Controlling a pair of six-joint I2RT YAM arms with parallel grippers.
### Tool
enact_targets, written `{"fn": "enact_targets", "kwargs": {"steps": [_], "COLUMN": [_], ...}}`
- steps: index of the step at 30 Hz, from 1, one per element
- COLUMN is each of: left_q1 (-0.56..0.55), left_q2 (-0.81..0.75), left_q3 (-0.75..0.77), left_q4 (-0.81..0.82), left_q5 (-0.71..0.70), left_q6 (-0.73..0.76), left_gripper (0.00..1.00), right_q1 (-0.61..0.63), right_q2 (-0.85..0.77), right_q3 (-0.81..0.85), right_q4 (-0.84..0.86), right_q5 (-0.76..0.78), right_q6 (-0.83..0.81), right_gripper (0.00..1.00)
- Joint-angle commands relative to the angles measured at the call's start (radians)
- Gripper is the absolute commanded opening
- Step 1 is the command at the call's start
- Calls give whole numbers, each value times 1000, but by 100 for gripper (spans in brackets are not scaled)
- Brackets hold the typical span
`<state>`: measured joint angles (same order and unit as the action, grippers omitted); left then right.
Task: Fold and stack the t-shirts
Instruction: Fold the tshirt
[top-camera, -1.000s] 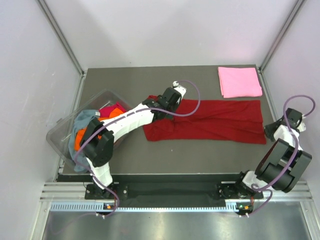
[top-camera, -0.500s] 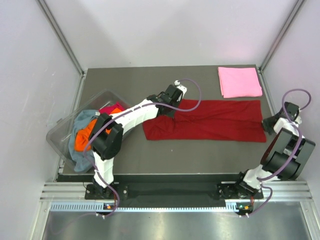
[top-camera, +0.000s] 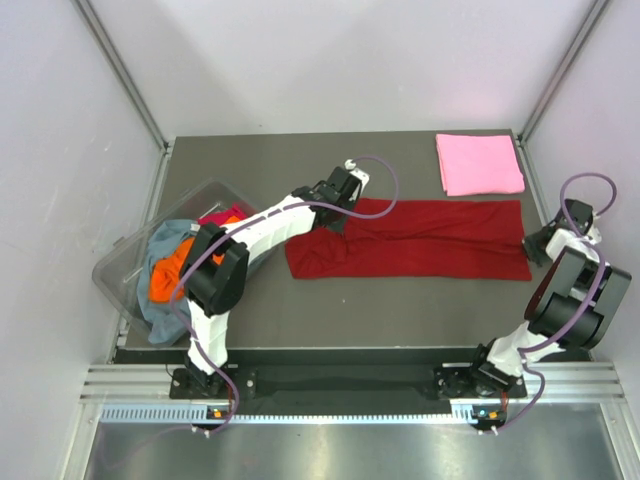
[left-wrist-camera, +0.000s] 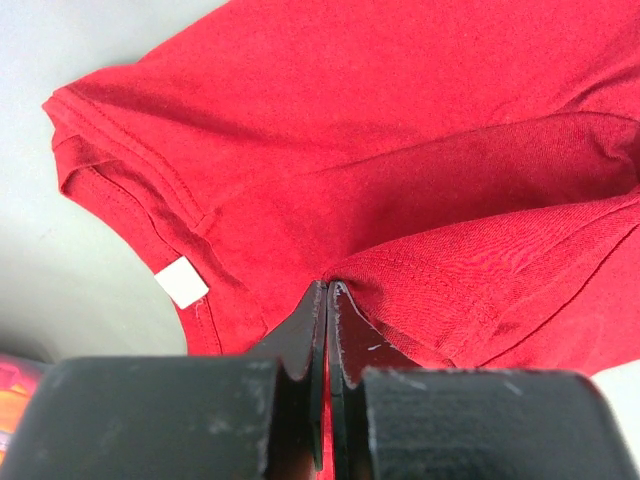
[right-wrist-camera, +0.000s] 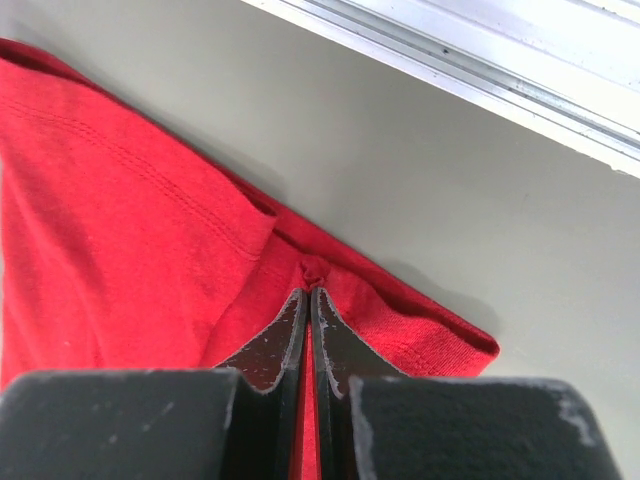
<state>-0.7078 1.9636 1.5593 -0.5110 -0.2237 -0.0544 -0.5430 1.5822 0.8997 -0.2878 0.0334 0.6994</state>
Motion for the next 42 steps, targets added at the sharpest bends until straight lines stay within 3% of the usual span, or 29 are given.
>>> {"fn": "enact_targets", "kwargs": {"steps": [1, 32, 38, 42], "left_q1": [11, 25, 25, 25], "left_q2": [17, 123, 138, 158], "left_q3": [42, 176, 196, 219], "left_q4": [-1, -52, -64, -89], "left_q5": [0, -12, -26, -31], "left_q6": [18, 31, 37, 37], "left_gripper": [0, 0, 0, 0], "right_q1": [8, 37, 40, 43], "right_q2": [16, 70, 88, 79], "right_q3": [62, 131, 160, 177], "right_q4": [15, -24, -53, -77], "right_q5": [22, 97, 95, 103], "right_q6": [-6, 15, 18, 18], "right_gripper": [0, 1, 7, 22]}}
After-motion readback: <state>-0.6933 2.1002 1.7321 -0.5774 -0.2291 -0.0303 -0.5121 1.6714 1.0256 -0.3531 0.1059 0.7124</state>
